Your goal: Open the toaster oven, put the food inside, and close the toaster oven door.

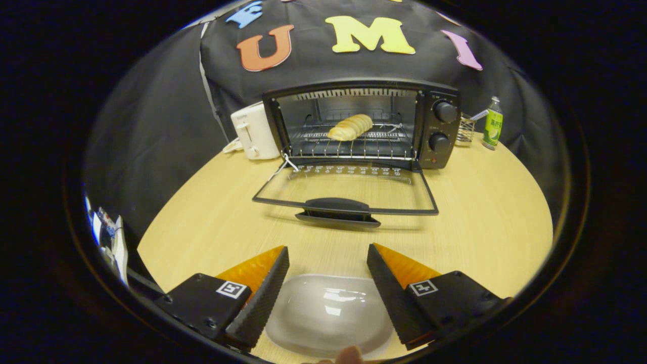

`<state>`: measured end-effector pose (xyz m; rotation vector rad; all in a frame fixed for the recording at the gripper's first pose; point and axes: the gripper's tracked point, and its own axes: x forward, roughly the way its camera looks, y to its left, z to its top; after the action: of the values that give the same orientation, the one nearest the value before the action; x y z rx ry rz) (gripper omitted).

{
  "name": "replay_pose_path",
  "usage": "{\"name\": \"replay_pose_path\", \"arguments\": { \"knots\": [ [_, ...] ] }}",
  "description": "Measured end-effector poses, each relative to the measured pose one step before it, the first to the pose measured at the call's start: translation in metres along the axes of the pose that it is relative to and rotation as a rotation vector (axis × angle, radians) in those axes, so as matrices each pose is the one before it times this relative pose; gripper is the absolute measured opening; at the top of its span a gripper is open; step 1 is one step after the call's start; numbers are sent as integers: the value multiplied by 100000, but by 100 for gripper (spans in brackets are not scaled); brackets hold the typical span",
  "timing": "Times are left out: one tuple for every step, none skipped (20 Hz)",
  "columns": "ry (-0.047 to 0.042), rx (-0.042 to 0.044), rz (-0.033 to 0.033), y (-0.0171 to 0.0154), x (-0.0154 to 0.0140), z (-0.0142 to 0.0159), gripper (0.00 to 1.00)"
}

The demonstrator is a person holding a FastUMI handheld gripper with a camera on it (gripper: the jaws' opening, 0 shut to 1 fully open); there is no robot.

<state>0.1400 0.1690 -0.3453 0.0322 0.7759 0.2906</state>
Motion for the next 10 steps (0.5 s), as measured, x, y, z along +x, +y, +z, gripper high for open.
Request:
{"name": "replay_pose_path", "arguments": {
  "knots": [
    [1780, 478, -1027, 64, 722, -264, 100],
    [1924, 1224, -1, 168, 665, -210, 100],
    [1624, 713, -598, 69, 616, -69, 100],
    [1328, 215, -1482, -161, 410, 17, 100],
    [760, 481, -1509, -144, 452, 81, 100],
    [954, 783, -1151, -97, 340, -82, 100],
    [-97, 379, -1106, 55, 209, 177, 100],
    [-5, -14, -637, 125, 345, 413, 100],
    [911, 591, -178, 223, 184, -56, 100],
    [-88, 613, -1259, -111, 67, 223, 100]
  ]
}}
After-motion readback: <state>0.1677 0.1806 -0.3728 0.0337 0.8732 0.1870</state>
